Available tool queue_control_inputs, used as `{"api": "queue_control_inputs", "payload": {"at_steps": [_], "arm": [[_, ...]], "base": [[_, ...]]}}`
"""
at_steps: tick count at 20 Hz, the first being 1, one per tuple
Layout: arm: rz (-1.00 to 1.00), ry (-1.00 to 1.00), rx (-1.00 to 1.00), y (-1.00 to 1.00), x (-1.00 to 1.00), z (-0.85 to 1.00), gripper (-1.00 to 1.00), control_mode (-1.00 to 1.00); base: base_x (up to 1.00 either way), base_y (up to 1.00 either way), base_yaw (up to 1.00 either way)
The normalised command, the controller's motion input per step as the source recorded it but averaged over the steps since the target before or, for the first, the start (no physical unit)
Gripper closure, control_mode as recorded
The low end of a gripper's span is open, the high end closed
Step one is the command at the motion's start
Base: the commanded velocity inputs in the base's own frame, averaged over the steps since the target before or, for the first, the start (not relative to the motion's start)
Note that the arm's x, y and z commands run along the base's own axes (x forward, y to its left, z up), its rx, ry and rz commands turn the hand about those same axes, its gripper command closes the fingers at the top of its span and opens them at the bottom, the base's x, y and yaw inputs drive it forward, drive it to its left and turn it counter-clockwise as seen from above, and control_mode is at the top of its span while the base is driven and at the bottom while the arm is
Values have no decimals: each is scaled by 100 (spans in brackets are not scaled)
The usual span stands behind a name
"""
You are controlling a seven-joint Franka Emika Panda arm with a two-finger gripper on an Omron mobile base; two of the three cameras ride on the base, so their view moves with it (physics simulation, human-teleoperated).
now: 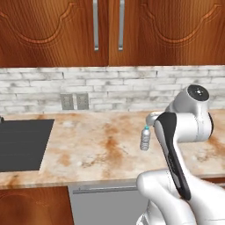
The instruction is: Move the drinks to the dining counter.
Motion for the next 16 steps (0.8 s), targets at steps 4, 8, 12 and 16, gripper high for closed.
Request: {"api": "queue_control_inputs", "payload": {"at_steps": [4, 8, 12, 16], "arm": [[0, 8, 3, 2, 44, -32, -100, -100], [0, 8, 0, 0, 38, -35, -100, -100], [0, 9, 0, 0, 34, -30, -100, -100], [0, 5, 0, 0, 31, -27, -100, -100]], "base": [[0, 0, 0], [0, 0, 0], [0, 0, 0], [0, 0, 0]]}}
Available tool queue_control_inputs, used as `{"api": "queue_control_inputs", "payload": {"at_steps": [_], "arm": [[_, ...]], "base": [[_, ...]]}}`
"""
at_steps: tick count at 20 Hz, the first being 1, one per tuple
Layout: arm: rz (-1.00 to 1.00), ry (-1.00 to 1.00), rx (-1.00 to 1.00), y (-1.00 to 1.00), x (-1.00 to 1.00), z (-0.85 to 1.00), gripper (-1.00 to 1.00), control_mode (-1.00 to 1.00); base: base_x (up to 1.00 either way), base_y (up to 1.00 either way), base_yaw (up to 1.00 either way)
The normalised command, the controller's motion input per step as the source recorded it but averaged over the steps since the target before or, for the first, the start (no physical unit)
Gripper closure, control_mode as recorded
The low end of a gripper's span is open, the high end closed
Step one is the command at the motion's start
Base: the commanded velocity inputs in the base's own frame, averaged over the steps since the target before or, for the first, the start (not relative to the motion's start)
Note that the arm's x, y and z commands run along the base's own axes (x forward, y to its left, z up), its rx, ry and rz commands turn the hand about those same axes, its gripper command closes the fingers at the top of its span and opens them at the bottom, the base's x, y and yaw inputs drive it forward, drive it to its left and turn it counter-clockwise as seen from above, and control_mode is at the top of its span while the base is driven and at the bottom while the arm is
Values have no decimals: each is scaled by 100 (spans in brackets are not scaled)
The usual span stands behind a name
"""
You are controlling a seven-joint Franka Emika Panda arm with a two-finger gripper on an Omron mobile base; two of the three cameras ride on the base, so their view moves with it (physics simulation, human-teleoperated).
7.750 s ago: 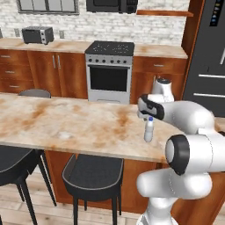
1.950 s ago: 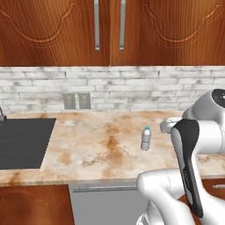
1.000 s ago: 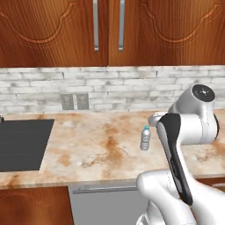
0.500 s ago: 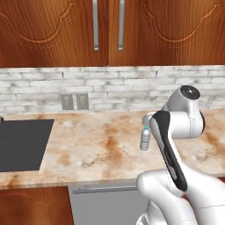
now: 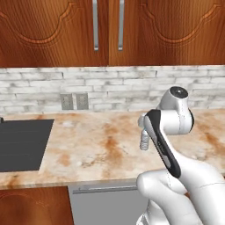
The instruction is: Move the drinks to the dining counter.
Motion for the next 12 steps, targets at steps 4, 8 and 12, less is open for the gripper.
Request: {"api": "queue_control_inputs", "payload": {"at_steps": [4, 8, 12], "arm": [[0, 5, 0, 0, 34, -23, -100, -100], [0, 5, 0, 0, 36, -21, -100, -100], [0, 5, 0, 0, 37, -16, -100, -100]], "base": [[0, 0, 0], [0, 0, 0], [0, 0, 0]]}}
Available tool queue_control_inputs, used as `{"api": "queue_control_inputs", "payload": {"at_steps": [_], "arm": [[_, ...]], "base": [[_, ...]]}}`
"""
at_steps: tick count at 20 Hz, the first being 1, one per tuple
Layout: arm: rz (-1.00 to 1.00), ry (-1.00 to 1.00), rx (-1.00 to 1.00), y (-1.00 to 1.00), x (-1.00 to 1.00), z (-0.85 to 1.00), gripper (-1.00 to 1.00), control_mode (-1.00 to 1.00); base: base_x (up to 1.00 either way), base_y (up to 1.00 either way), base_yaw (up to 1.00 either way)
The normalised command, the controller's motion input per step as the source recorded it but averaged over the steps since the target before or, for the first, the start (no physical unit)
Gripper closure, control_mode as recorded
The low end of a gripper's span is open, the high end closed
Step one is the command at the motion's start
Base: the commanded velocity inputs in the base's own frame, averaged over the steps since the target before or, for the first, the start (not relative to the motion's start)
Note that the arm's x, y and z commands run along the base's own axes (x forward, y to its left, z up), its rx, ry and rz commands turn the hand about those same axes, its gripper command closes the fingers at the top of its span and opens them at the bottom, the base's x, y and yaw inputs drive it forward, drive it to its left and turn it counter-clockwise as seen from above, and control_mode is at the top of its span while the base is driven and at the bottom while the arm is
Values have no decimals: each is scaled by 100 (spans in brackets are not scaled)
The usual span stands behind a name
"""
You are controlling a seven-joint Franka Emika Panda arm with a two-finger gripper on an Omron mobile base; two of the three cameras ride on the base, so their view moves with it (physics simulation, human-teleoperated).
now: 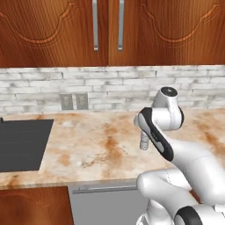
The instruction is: Move the drinks to the dining counter.
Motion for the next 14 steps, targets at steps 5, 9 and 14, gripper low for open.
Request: {"api": "queue_control_inputs", "payload": {"at_steps": [5, 9, 14], "arm": [[0, 5, 0, 0, 35, -13, -100, -100], [0, 5, 0, 0, 29, -15, -100, -100], [0, 4, 0, 0, 18, -23, -100, -100]], "base": [[0, 0, 0], [0, 0, 0], [0, 0, 0]]}}
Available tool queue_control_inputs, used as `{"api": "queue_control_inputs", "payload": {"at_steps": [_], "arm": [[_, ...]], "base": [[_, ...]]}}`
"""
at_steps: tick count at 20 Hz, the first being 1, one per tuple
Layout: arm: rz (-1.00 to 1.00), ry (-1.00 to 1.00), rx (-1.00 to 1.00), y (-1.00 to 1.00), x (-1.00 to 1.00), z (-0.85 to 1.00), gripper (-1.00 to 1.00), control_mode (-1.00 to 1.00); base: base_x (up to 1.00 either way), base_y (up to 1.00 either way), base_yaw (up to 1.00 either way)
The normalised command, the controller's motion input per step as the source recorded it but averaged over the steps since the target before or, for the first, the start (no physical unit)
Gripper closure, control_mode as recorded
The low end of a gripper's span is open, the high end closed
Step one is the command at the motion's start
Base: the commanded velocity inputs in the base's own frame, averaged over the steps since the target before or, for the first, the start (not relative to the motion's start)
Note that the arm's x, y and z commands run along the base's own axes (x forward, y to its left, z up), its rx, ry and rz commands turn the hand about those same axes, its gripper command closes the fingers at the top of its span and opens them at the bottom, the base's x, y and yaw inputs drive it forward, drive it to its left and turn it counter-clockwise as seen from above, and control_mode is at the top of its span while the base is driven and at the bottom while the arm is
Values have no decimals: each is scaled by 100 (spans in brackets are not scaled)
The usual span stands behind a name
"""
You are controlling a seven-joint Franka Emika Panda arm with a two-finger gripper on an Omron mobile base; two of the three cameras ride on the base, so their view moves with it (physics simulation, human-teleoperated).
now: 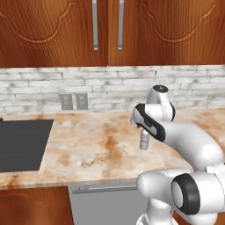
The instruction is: Move the drinks to the dining counter.
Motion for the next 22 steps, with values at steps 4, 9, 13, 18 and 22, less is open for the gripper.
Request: {"api": "queue_control_inputs", "payload": {"at_steps": [4, 9, 13, 18, 22], "arm": [[0, 4, 0, -7, 11, -22, -100, -100], [0, 0, 0, -10, 15, -13, -100, -100], [0, 0, 0, 0, 14, -20, -100, -100], [0, 0, 0, 0, 13, -31, -100, -100], [0, 0, 0, 0, 7, -26, -100, -100]], "base": [[0, 0, 0], [0, 0, 0], [0, 0, 0], [0, 0, 0], [0, 0, 0]]}}
